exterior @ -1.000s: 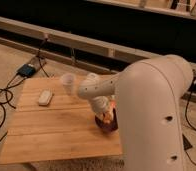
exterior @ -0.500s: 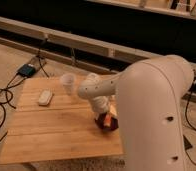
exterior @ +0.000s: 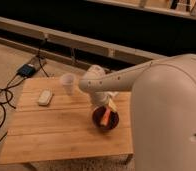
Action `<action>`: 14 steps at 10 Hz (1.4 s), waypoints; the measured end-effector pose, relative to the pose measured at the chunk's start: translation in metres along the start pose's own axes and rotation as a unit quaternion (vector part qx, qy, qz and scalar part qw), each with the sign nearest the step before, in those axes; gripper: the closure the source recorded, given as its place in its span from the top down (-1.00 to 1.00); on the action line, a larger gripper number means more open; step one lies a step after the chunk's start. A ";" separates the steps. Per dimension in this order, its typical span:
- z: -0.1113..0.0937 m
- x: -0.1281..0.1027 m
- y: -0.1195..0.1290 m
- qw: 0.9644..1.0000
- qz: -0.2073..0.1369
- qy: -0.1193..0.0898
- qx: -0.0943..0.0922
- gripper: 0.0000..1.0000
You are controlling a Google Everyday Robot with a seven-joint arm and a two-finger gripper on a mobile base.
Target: Place the pepper in the ceramic bowl
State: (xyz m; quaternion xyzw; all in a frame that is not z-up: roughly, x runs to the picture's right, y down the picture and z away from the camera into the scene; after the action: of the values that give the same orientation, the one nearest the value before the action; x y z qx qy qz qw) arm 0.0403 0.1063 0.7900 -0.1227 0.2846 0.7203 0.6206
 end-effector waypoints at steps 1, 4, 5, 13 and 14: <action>-0.008 -0.002 0.003 1.000 0.002 -0.008 -0.015 0.49; -0.038 0.005 0.022 0.997 -0.009 -0.015 -0.081 0.49; -0.048 0.009 0.030 0.994 -0.019 -0.014 -0.105 0.49; -0.080 0.029 0.063 0.981 -0.077 -0.009 -0.176 0.49; -0.080 0.029 0.063 0.981 -0.077 -0.010 -0.176 0.49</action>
State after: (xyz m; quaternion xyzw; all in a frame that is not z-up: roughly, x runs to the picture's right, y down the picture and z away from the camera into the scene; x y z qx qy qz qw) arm -0.0408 0.0808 0.7260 -0.2444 0.1375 0.7102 0.6457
